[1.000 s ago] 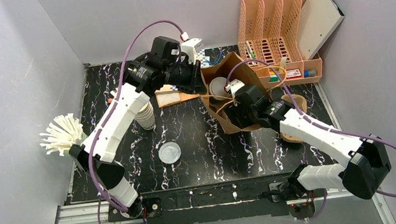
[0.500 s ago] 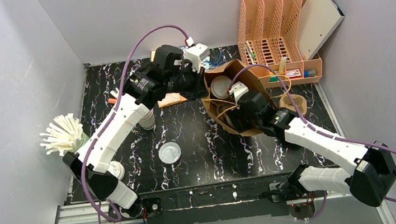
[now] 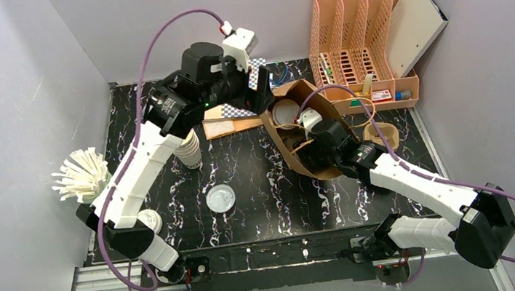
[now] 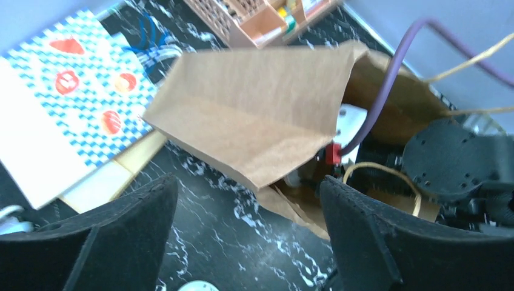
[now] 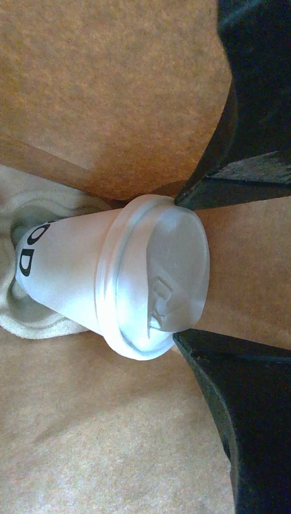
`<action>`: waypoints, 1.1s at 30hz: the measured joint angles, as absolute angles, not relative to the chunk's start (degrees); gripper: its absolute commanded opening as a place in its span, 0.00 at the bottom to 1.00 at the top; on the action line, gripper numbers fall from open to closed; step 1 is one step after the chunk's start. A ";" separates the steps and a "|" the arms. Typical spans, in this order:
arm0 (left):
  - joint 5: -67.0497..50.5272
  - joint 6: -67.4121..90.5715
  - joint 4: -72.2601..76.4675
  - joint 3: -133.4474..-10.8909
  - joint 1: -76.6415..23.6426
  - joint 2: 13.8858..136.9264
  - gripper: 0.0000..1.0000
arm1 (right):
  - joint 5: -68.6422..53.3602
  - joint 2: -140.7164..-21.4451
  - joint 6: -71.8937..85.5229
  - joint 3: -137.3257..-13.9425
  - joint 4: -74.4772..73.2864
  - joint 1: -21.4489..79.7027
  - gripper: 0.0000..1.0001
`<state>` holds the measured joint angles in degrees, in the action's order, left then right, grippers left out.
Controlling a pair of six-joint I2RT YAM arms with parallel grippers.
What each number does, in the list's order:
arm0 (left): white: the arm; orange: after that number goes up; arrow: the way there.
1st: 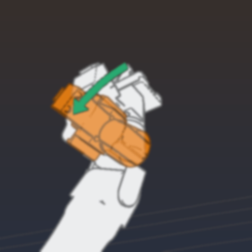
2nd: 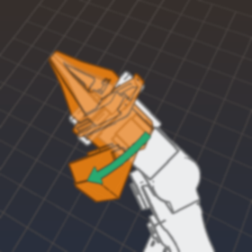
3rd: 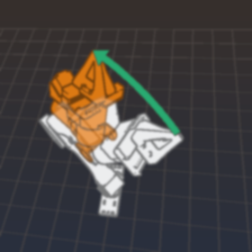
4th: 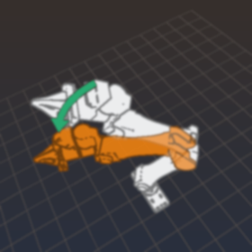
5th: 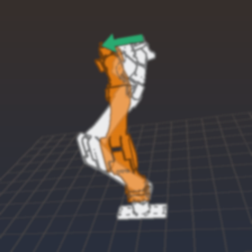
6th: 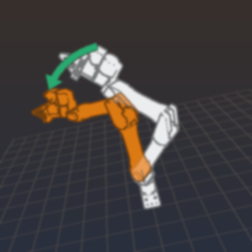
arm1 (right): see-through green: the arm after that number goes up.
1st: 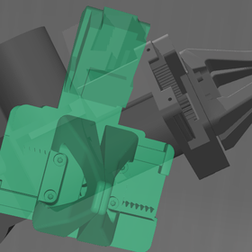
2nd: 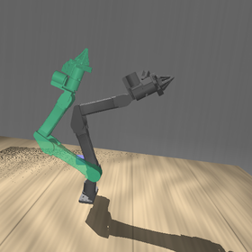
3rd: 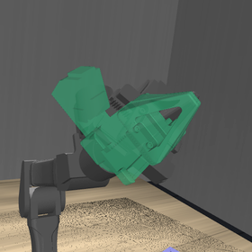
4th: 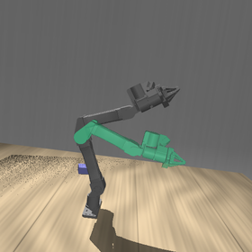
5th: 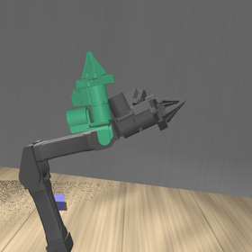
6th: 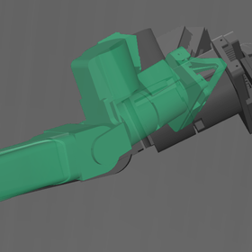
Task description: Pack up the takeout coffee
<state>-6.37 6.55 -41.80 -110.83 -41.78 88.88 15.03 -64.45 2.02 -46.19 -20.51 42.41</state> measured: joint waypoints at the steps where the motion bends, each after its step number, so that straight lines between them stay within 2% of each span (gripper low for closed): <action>1: -5.08 6.28 -41.93 -112.71 -41.71 89.10 0.90 | 14.96 -64.45 1.85 -46.15 -20.40 42.41 0.50; 6: -2.15 4.67 -41.74 -121.67 -40.05 90.76 0.92 | 14.61 -64.47 1.28 -46.04 -20.08 42.41 0.50; 13: -9.41 2.55 -42.87 -131.31 -37.17 98.32 0.90 | 14.09 -65.12 1.08 -46.04 -19.44 42.41 0.50; 19: -17.45 1.50 -43.81 -128.84 -37.19 102.69 0.89 | 13.91 -65.23 1.06 -46.04 -19.44 42.41 0.51; 33: -28.67 4.71 -39.55 -124.99 -37.19 102.78 0.88 | 13.32 -65.60 0.97 -46.06 -19.40 42.41 0.51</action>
<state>-28.67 4.71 -39.55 -124.99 -37.19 102.78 13.32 -65.60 0.97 -46.06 -19.40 42.41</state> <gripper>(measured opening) 0.886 0.762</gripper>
